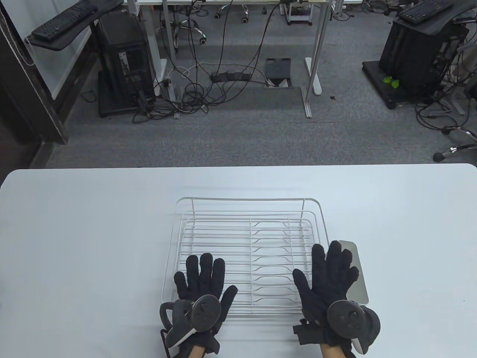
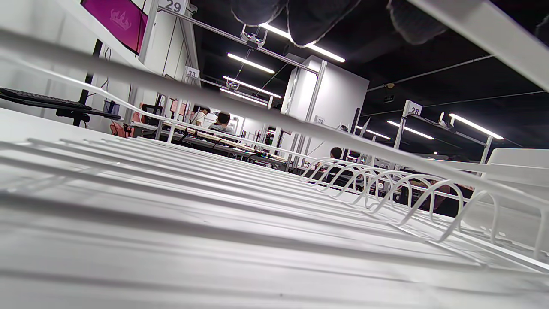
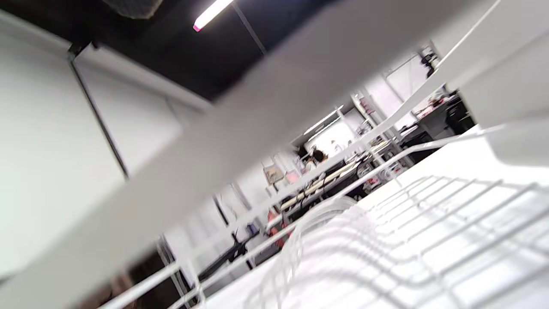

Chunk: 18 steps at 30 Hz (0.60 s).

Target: Hang the cutlery bin on dish rack (Opening facing upward)

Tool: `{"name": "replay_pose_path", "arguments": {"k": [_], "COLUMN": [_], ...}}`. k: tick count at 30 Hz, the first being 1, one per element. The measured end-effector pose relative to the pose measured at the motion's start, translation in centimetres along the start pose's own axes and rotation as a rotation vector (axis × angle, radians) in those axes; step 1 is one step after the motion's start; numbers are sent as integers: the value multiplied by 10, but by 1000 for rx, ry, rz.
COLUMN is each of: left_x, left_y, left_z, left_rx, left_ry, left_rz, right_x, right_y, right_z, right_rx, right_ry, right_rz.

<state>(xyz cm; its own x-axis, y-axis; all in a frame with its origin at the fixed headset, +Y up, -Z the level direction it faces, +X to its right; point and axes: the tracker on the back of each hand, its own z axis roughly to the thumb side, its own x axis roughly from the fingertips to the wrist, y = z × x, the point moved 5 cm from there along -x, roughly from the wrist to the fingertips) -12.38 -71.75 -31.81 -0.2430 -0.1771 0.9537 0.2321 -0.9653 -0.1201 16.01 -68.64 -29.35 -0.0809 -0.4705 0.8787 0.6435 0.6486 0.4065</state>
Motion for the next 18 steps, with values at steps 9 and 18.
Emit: {"name": "replay_pose_path", "arguments": {"k": [9,18], "left_x": [0,0], "left_y": [0,0], "left_z": [0,0], "left_rx": [0,-6], "left_ry": [0,5], "left_rz": [-1,-7], "right_x": [7,14], "right_y": [-52,-78], "right_z": [28,34], "right_rx": [116,334], "right_ry": [96,121], "right_rz": [249,363]}}
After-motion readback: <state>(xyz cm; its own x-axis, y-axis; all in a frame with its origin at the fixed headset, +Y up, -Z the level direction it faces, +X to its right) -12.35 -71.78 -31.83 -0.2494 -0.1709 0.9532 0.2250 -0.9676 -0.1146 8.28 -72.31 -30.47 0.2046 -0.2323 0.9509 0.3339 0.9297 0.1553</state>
